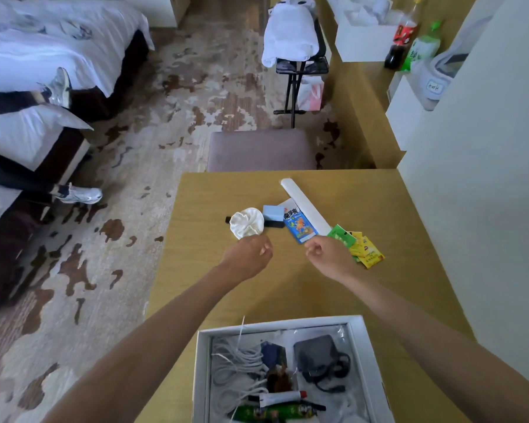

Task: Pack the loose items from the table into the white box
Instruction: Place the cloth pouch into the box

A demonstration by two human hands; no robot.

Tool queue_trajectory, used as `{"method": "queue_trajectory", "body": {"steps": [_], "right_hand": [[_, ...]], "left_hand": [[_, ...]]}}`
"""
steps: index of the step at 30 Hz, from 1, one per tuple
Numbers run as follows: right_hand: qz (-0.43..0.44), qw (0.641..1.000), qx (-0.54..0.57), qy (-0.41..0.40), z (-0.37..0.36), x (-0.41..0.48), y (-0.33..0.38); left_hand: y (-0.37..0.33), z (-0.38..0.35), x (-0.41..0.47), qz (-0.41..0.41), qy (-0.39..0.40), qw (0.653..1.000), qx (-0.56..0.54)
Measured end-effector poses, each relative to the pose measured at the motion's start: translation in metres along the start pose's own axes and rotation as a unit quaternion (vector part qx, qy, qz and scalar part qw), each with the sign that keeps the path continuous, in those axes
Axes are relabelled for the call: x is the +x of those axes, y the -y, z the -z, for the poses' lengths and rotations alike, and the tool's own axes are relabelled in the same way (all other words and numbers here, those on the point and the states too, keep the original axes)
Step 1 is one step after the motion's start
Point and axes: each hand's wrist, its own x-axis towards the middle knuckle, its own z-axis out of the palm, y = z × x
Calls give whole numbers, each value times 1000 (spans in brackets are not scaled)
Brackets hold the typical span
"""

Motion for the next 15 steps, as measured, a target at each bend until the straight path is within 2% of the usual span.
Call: {"method": "queue_trajectory", "body": {"steps": [4, 7, 10, 15], "right_hand": [[-55, 997, -34, -37, -4, 42, -25], [-67, 995, -62, -44, -9, 66, -36], [-48, 995, -84, -22, -17, 87, -37], [14, 993, -120, -14, -32, 121, -18]], "left_hand": [[8, -11, 45, 7, 17, 997, 74], [14, -19, 73, 23, -2, 991, 132], [26, -21, 94, 66, -31, 984, 163], [47, -34, 107, 113, 9, 975, 194]]}}
